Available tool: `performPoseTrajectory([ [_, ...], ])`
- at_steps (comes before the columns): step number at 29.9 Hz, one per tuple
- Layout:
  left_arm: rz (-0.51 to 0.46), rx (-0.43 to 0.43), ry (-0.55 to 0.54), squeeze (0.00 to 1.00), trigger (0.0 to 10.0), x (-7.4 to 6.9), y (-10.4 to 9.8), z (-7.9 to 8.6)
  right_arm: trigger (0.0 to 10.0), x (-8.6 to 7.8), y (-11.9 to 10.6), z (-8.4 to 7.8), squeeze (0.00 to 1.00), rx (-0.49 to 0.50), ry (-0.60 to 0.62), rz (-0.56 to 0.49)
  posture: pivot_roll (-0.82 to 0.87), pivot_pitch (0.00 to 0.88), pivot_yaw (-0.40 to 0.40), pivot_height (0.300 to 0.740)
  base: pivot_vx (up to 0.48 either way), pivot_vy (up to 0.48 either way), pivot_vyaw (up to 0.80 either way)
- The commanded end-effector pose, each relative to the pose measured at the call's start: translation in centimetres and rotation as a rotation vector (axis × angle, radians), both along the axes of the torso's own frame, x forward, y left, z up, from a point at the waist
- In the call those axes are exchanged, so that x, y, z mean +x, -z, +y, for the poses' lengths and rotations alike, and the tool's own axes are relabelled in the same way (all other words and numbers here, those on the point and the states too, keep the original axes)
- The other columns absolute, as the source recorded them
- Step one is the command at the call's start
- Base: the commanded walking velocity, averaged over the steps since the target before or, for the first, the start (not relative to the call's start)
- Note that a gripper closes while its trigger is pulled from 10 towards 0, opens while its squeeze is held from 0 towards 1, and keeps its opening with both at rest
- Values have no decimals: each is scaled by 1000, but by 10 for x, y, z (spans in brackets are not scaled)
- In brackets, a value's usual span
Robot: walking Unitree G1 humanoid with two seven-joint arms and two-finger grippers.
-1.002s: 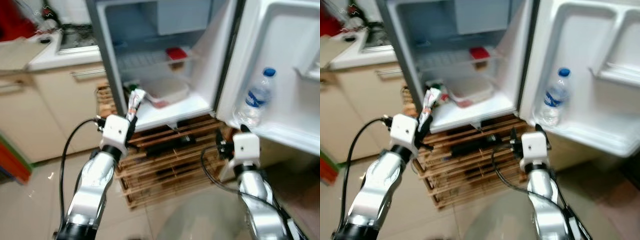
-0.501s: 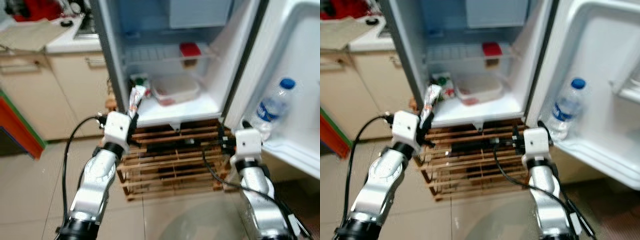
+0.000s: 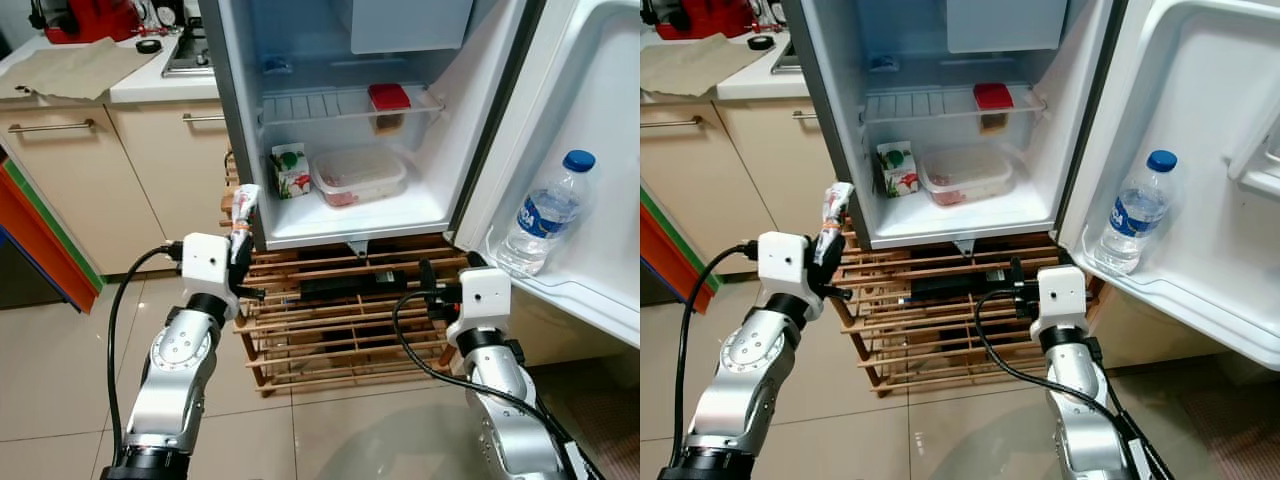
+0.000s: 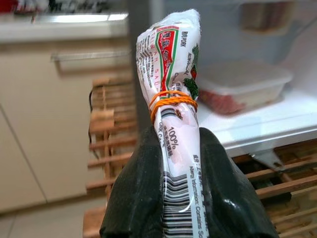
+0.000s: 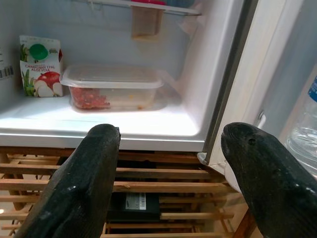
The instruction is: Restocking fridge
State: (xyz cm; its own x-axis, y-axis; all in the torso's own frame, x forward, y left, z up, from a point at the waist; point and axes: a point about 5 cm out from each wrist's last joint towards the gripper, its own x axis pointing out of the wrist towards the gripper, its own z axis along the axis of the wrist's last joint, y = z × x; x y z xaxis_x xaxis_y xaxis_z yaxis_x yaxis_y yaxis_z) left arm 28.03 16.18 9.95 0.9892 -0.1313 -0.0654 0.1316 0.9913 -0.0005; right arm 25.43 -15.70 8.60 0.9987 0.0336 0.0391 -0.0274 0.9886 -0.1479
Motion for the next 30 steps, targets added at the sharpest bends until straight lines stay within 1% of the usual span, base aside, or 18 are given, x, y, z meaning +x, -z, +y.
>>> performPoseTrajectory([
  [1,29,-6,-11,0,10000,0,5,2,10000,0,0,1,0,18,-1,-2,-13,0,41,740,0,0,0],
  [3,28,27,13,0,10000,-1,6,-1,10000,0,1,-1,0,24,12,-3,-12,0,41,740,0,0,0],
  [9,17,45,62,0,10000,-1,4,-9,10000,-1,4,-3,0,44,38,7,-14,0,41,740,0,0,0],
  [10,9,61,83,0,10000,-1,3,-12,10000,-1,4,-3,0,45,41,7,-15,0,42,740,0,0,0],
  [13,3,71,92,0,10000,-1,2,-13,10000,-1,4,-4,0,44,43,7,-15,0,42,740,0,0,0],
  [18,-3,59,93,0,10000,0,0,-14,10000,-1,6,-4,0,49,51,20,-14,0,40,740,0,0,0],
  [21,-4,53,91,0,10000,1,0,-14,10000,0,6,-4,0,55,53,26,-15,0,39,731,0,0,0],
  [24,-6,51,91,0,10000,2,-1,-14,10000,1,6,-4,0,51,56,22,-17,0,39,707,0,0,0],
  [28,-8,49,93,0,10000,2,-1,-15,10000,2,5,-5,0,39,61,10,-18,0,39,688,0,0,0],
  [30,-8,49,93,0,10000,2,-1,-15,10000,2,4,-5,0,34,62,6,-18,0,39,688,0,0,0],
])
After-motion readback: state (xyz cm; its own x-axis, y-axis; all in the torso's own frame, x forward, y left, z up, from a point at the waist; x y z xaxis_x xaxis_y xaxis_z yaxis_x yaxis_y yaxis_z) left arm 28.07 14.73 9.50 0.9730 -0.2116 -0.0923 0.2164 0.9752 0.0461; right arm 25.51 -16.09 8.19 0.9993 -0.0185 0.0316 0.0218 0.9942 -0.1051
